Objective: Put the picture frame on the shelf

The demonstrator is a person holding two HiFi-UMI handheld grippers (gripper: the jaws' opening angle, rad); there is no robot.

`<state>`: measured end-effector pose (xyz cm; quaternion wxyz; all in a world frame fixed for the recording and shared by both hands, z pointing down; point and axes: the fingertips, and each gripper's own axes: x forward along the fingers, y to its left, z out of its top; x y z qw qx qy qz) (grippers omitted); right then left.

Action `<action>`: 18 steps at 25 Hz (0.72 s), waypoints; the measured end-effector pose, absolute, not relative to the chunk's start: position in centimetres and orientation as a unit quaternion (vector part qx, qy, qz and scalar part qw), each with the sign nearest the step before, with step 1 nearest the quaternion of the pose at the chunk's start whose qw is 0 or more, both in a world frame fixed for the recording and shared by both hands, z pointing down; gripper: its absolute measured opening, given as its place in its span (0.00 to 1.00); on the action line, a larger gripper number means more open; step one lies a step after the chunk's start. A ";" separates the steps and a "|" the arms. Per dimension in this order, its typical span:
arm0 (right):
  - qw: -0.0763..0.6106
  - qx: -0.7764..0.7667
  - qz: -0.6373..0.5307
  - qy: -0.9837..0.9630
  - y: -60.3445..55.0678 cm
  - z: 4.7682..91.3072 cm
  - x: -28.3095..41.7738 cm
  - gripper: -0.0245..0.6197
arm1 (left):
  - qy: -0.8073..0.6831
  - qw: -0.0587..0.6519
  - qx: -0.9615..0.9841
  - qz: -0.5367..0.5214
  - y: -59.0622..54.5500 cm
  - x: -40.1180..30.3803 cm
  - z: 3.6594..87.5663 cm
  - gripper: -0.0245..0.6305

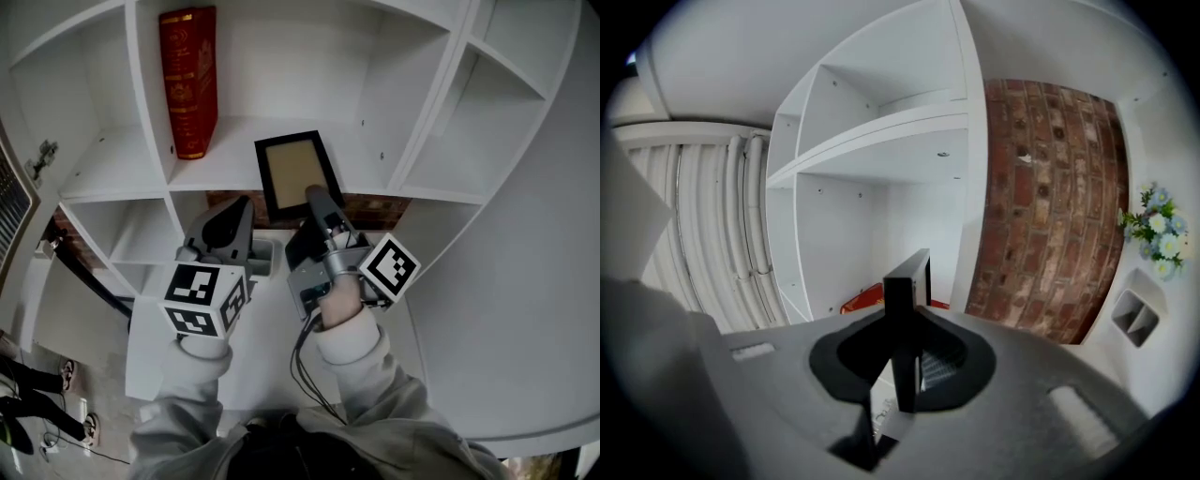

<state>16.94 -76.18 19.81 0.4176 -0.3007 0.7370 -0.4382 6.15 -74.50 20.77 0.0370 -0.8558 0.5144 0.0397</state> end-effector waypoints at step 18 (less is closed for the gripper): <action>0.449 -0.339 -0.513 0.648 -79.2 21.5 15.0 0.11 | 0.511 0.041 -0.858 0.029 -75.5 5.9 20.7 0.05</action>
